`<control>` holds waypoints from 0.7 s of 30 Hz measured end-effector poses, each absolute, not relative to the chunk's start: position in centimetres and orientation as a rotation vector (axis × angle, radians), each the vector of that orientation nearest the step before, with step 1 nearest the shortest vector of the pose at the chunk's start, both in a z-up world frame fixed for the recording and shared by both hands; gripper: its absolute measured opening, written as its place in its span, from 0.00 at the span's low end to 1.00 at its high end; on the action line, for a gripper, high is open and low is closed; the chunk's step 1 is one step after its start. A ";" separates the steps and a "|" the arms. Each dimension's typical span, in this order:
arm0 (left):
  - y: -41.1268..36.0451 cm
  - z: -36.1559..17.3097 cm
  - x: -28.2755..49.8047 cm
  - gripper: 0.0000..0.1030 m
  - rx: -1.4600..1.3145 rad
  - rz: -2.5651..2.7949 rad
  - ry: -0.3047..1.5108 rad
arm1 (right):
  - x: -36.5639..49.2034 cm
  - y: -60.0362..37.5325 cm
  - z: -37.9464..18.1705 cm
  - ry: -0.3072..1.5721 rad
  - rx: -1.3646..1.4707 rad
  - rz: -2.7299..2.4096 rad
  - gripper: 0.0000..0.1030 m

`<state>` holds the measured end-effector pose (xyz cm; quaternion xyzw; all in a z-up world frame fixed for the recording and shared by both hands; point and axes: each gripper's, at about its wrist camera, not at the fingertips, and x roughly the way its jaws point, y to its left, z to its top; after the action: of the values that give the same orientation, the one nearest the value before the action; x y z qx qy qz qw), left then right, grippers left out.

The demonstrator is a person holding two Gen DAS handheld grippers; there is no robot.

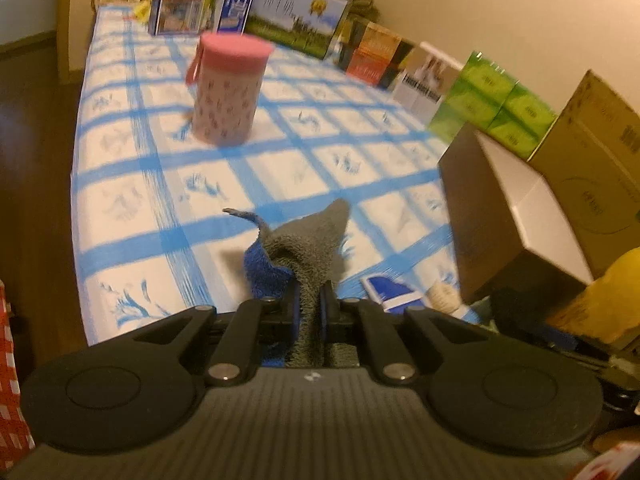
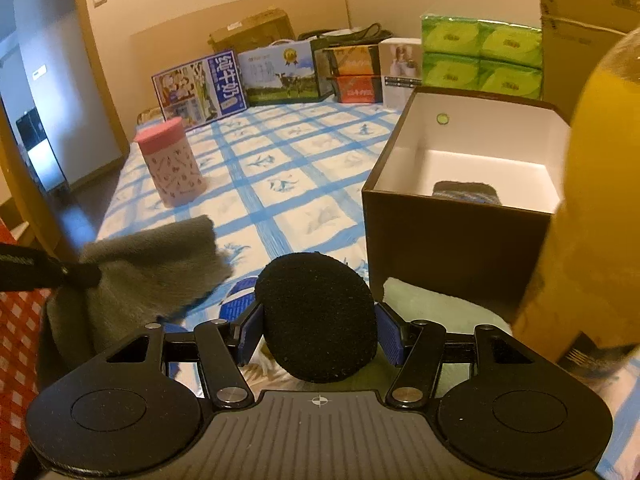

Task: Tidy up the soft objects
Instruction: 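Carry the grey cloth and black sponge over the box with both tools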

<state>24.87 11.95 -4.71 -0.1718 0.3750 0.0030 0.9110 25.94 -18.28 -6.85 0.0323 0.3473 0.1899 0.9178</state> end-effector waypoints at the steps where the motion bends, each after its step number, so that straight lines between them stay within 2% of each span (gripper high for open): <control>1: 11.8 -4.0 24.6 0.07 -0.348 0.001 0.757 | 25.6 -18.4 -6.5 0.710 0.072 0.391 0.58; 9: 10.0 0.2 22.4 0.07 -0.321 -0.048 0.673 | 22.9 -19.3 -4.2 0.676 0.092 0.396 0.58; 21: 8.6 2.8 19.7 0.07 -0.302 -0.076 0.638 | 20.1 -21.7 -2.4 0.656 0.127 0.365 0.58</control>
<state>19.71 8.56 2.83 -0.1477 0.3123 -0.0371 0.9377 20.10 -21.69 -2.38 0.0618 0.3203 0.1779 0.9284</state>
